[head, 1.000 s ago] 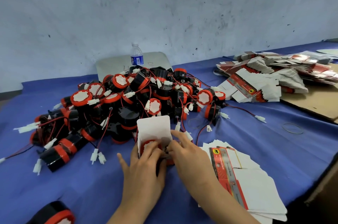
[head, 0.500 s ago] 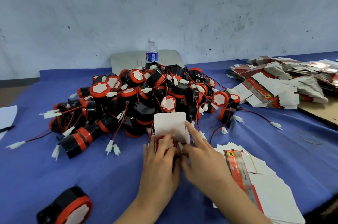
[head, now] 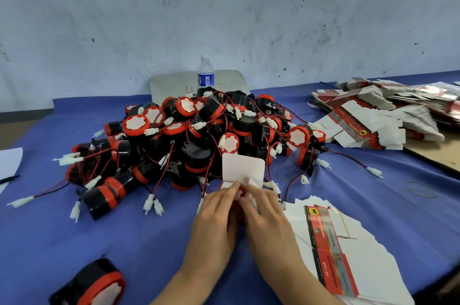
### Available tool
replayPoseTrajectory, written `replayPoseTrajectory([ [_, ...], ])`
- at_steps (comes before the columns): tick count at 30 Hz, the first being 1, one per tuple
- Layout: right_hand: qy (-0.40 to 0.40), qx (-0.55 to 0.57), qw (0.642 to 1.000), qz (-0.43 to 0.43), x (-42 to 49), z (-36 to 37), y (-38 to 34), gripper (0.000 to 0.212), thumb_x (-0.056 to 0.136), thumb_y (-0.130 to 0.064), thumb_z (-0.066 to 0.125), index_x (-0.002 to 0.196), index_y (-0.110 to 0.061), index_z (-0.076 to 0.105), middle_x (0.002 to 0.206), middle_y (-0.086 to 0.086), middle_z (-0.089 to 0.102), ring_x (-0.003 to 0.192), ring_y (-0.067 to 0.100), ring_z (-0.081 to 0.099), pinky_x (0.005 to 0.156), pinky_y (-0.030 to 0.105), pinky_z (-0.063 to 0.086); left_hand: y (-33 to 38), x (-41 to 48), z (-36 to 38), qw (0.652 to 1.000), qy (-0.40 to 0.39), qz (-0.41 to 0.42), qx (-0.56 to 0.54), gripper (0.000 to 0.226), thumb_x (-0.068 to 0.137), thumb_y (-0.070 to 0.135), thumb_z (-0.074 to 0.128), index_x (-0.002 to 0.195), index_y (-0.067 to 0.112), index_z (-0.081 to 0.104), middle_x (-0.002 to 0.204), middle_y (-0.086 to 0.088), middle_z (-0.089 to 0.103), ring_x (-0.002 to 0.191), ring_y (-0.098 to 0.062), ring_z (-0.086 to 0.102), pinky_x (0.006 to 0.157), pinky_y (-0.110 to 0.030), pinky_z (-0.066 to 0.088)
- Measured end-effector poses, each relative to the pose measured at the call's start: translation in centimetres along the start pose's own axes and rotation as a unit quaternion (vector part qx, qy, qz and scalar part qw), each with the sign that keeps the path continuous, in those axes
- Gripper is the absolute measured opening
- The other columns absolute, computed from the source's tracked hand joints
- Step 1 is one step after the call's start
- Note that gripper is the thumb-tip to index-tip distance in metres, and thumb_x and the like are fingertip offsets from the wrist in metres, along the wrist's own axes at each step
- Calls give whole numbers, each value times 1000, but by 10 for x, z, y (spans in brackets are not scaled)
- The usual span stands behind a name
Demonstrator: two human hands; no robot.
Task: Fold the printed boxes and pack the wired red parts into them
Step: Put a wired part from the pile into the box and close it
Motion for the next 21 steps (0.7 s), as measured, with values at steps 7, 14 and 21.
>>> replayPoseTrajectory([
  [7,2,38,999,-22,9,-8,-1,37,58,11,74,90,-5,65,87,5,60,64,21,62,50,26,48,1,-2,4,1000,-26,-3,-16,51,87,1,64,132,23,56,128,11,56,119,1,44,102,-12,36],
  [14,121,321,914,216,15,-34,51,24,85,-12,67,88,-24,47,91,-6,52,72,10,58,58,24,50,1,-4,14,997,-76,-1,-16,39,92,32,61,130,38,56,138,16,42,131,2,28,100,2,14],
  [21,74,509,804,296,23,-28,66,38,85,-54,48,108,-32,69,101,-15,71,96,-3,63,74,7,47,4,-7,20,994,-95,15,-53,42,78,57,67,111,32,67,127,33,37,123,22,24,97,4,19],
])
Point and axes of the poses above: each hand's wrist, its own x-axis towards the middle knuckle, its own z-axis out of the palm, y = z × x, the point moved 7 cm from there along x, towards the middle knuckle
